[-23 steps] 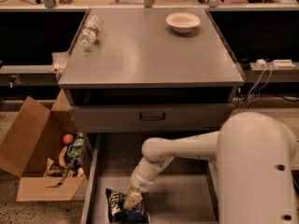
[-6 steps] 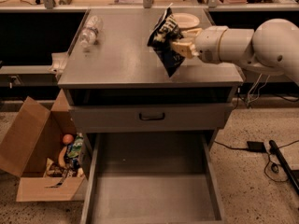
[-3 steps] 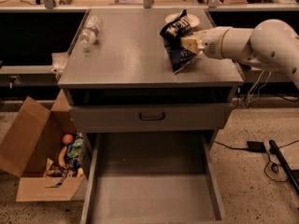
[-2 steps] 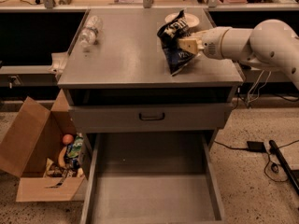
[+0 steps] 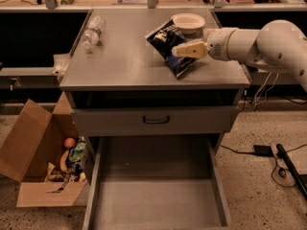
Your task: Pick blue chip bag from middle drawer and place on counter
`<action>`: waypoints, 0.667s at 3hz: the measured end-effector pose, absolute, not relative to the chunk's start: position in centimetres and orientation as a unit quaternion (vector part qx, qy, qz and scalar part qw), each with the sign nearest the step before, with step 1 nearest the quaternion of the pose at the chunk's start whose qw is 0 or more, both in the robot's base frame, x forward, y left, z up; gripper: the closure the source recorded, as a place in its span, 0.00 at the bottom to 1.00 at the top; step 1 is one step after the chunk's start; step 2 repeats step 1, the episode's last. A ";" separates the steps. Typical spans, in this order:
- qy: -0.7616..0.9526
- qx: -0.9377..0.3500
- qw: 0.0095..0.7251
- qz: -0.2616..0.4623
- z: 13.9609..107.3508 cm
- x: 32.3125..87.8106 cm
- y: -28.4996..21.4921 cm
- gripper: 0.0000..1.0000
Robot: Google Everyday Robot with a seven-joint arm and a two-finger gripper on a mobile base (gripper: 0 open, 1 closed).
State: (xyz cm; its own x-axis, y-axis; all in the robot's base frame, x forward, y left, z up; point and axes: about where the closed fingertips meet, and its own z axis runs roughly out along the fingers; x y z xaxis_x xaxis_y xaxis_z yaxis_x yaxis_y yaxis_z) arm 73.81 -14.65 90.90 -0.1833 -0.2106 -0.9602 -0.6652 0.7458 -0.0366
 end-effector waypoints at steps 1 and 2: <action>0.743 -0.295 0.567 0.200 90.9 73.8 -14.7 0.00; 0.743 -0.295 0.567 0.200 90.9 73.8 -14.7 0.00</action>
Offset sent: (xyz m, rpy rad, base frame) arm 0.0000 0.0000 0.0000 0.0000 0.0000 0.0000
